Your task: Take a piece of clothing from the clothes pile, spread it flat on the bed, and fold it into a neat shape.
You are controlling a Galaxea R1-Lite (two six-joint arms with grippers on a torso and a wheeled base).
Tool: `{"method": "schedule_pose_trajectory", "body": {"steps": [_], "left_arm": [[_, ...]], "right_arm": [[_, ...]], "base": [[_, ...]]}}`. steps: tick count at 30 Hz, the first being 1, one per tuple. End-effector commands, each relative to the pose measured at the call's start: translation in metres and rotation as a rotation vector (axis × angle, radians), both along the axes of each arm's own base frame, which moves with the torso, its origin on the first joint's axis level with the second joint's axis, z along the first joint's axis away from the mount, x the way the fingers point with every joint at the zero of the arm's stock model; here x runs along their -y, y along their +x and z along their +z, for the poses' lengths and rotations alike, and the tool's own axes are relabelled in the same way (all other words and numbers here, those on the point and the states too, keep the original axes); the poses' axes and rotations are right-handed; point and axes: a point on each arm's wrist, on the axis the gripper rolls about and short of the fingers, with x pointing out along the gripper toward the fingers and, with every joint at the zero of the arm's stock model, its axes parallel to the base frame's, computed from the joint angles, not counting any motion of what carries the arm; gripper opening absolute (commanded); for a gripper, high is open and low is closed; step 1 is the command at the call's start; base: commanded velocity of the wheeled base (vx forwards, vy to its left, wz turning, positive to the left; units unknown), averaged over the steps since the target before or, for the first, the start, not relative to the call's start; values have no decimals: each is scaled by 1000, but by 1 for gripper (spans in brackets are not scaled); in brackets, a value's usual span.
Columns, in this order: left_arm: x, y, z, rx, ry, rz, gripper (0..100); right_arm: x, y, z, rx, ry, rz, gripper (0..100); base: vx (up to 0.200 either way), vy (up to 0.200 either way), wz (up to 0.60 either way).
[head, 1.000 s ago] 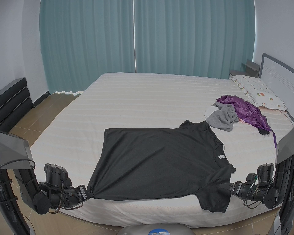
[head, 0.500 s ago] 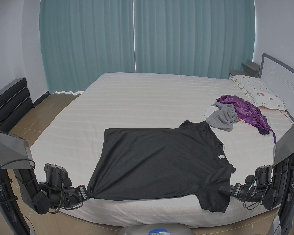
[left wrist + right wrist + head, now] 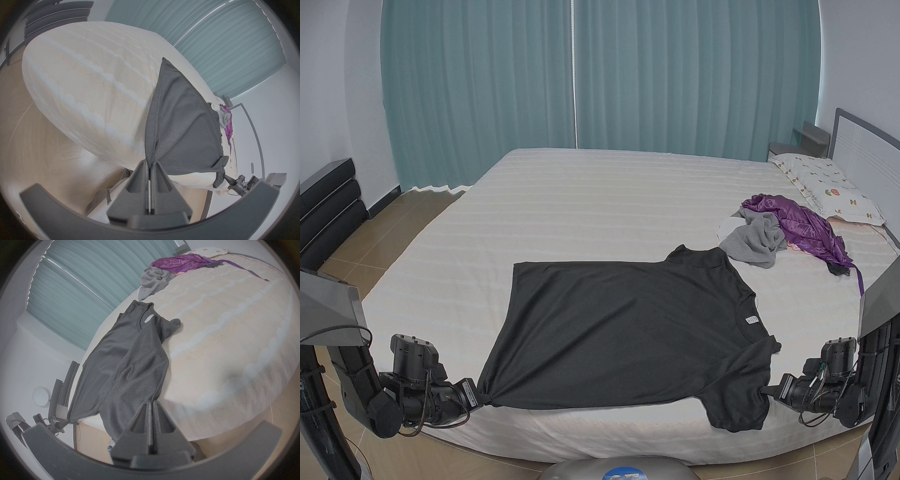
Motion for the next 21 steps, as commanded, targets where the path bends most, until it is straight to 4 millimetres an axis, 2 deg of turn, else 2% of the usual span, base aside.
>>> {"method": "schedule_pose_trajectory", "body": {"steps": [1, 10, 21], "left_arm": [[-1, -1, 1, 1, 4, 5, 0], [-3, -8, 9, 35, 15, -8, 0], [-5, -9, 10, 45, 30, -21, 0]], "right_arm": [[2, -7, 10, -2, 1, -9, 0], [9, -20, 36, 3, 6, -21, 0], [18, -47, 60, 16, -26, 105, 0]], "base": [[0, 0, 0], [0, 0, 0], [0, 0, 0]]}}
